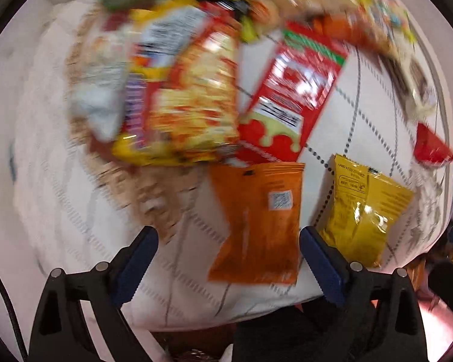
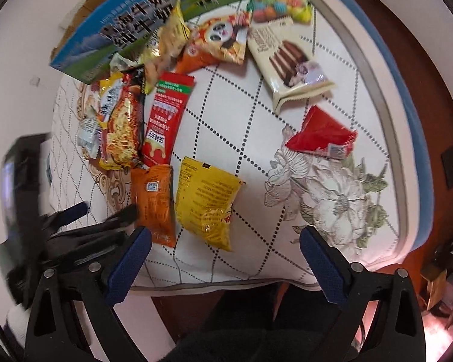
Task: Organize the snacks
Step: 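Grasp the orange snack bag with the left tool while the right tool grasps the Cheese Buldak pack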
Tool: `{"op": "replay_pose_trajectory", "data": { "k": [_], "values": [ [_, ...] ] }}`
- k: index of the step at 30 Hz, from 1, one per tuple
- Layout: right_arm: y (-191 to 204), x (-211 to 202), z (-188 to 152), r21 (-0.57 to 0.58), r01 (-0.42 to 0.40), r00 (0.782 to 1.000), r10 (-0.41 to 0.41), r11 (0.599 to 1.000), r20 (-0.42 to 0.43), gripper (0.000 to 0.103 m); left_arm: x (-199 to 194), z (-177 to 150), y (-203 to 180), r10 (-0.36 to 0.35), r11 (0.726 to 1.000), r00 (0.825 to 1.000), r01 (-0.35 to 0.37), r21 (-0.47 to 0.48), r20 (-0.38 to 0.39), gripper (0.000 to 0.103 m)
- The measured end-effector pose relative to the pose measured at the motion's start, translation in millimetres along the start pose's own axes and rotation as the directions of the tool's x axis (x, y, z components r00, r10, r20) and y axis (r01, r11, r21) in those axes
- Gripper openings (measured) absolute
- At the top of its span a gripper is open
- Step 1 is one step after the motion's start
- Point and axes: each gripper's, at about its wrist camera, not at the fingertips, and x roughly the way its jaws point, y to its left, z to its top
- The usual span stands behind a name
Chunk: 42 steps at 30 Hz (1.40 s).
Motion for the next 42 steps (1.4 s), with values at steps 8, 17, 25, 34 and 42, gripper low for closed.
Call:
{"op": "replay_pose_trajectory", "data": {
  "k": [8, 17, 25, 34, 42],
  "values": [
    [-18, 27, -9, 0.096, 0.021, 0.998, -0.016, 0.995, -0.060, 0.094, 24, -10, 15, -0.087, 0.993, 0.996, 0.085, -0.082, -0.022, 0.056],
    [40, 76, 1, 0.048, 0.072, 0.997, -0.070, 0.996, -0.041, 0.091, 20, -53, 87, -0.071, 0.960, 0.997, 0.063, -0.273, -0.019, 0.056],
    [69, 96, 22, -0.127, 0.228, 0.973, -0.231, 0.965, -0.014, 0.066, 6, -79, 158, -0.088, 0.902, 0.996, 0.090, -0.422, 0.024, 0.056],
    [114, 47, 81, -0.113, 0.144, 0.986, -0.134, 0.983, 0.094, 0.092, -20, -70, 226, -0.094, 0.824, 0.988, 0.147, -0.547, 0.125, 0.056],
    [170, 90, 123, -0.004, 0.014, 0.999, -0.014, 1.000, 0.046, 0.092, -8, -84, 280, -0.184, 0.802, 0.975, 0.223, -0.554, 0.126, 0.056]
  ]
}}
